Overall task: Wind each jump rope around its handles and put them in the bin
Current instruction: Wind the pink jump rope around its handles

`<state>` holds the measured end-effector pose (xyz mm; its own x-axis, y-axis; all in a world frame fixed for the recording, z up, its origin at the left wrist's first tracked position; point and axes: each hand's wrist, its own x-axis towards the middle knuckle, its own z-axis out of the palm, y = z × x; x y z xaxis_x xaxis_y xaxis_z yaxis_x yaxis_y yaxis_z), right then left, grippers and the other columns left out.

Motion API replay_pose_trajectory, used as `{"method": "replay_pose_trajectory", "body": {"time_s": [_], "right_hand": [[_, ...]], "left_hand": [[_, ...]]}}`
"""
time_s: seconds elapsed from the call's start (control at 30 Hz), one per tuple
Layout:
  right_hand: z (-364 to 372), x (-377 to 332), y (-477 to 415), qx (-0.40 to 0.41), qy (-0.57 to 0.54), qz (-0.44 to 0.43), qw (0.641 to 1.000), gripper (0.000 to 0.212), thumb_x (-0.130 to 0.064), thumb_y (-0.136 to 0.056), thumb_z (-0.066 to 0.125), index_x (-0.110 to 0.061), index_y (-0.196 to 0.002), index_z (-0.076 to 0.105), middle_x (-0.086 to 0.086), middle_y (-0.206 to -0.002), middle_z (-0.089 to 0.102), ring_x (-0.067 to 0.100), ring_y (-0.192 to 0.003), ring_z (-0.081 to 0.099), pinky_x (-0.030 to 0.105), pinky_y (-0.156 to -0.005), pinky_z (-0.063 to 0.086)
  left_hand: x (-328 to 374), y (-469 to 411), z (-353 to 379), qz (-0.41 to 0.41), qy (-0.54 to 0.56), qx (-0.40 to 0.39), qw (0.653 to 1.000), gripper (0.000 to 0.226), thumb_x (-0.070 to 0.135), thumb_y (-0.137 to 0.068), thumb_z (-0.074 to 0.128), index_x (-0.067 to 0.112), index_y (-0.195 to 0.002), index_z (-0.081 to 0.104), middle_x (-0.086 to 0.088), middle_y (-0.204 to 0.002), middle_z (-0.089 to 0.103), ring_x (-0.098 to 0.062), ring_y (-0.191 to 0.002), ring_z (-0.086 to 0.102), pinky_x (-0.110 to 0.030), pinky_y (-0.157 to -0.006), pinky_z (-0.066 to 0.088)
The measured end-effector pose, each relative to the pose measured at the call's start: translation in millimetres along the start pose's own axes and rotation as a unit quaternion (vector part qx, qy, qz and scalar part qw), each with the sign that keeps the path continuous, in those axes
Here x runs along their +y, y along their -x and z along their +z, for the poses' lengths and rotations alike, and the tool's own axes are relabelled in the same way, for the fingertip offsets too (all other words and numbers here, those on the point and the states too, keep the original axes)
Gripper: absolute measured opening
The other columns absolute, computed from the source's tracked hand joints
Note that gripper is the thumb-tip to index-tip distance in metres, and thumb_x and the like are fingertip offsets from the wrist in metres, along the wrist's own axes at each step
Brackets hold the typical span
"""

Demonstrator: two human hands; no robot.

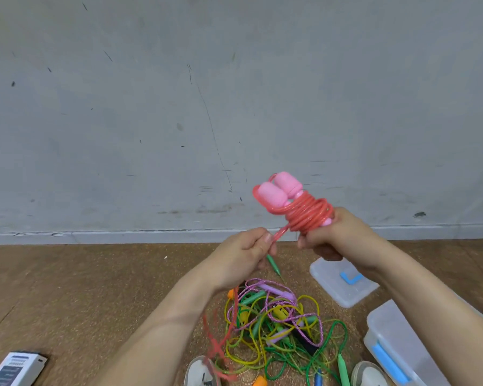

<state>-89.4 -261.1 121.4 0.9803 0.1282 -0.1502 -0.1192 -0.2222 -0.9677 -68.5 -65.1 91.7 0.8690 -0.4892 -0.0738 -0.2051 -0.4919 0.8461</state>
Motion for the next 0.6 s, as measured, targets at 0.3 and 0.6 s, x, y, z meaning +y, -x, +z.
{"method": "replay_pose_trajectory", "body": {"time_s": [0.3,0.6], "right_hand": [[10,7,-8,0.152,0.376,0.006,0.914,0.023,-0.022,-0.072,0.059,-0.017,-0.056,0.043,0.000,-0.054,0.043,0.031,-0.061,0.042,0.030,-0.051,0.031],[19,3,-1,0.012,0.546,0.059,0.836,0.023,-0.021,-0.083,0.049,-0.022,-0.064,0.036,-0.001,-0.074,0.054,0.025,-0.073,0.050,0.029,-0.066,0.040]], "left_hand": [[22,13,4,0.104,-0.426,0.103,0.893,0.015,0.037,-0.097,0.039,0.024,-0.091,0.044,-0.004,-0.086,0.064,-0.032,-0.083,0.058,-0.035,-0.060,0.032],[38,24,-6,0.150,-0.510,0.113,0.839,0.023,0.044,-0.088,0.052,0.024,-0.096,0.060,0.001,-0.093,0.068,-0.026,-0.091,0.062,-0.033,-0.066,0.042]]}}
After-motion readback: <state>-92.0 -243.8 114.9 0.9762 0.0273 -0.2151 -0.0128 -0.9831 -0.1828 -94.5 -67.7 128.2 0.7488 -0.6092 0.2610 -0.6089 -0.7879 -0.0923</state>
